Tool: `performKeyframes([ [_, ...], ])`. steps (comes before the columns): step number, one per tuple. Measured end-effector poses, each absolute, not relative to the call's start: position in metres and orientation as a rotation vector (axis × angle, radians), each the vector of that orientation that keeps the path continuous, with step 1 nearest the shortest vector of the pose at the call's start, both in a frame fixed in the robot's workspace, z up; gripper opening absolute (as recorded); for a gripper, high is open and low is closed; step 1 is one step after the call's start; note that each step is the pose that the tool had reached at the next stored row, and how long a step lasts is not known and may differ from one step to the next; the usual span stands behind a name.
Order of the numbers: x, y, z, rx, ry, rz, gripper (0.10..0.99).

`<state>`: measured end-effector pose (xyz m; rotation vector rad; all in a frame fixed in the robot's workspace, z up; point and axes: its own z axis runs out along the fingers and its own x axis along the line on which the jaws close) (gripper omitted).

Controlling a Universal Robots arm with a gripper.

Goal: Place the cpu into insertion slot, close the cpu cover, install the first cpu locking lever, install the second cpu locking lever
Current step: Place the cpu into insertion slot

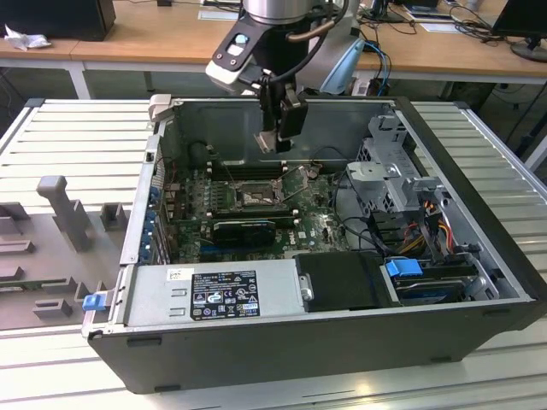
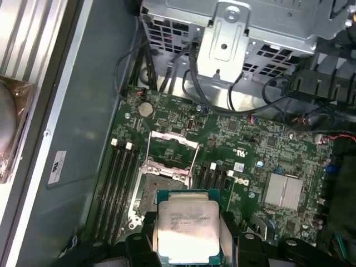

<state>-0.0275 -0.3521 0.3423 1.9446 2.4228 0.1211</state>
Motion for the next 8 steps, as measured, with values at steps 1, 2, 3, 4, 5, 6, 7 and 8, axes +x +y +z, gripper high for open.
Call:
performKeyframes([
  [1,-0.0275,-0.3521,0.342,1.959,2.411,0.121,0.533],
  [2,-0.0275,-0.3521,0.3416,1.977,2.395,0.12,0.533],
  [3,-0.0275,-0.3521,0.3412,1.989,2.385,0.12,0.533],
  [4,-0.0275,-0.3521,0.3408,2.001,2.374,0.12,0.533],
  [5,-0.0275,-0.3521,0.3405,2.01,2.366,0.12,0.533],
  [6,-0.0275,-0.3521,0.3401,2.018,2.359,0.119,0.533],
  [7,-0.0275,-0.3521,0.3398,2.025,2.353,0.119,0.533],
  [8,-0.0275,-0.3521,0.3394,2.034,2.345,0.119,0.533],
])
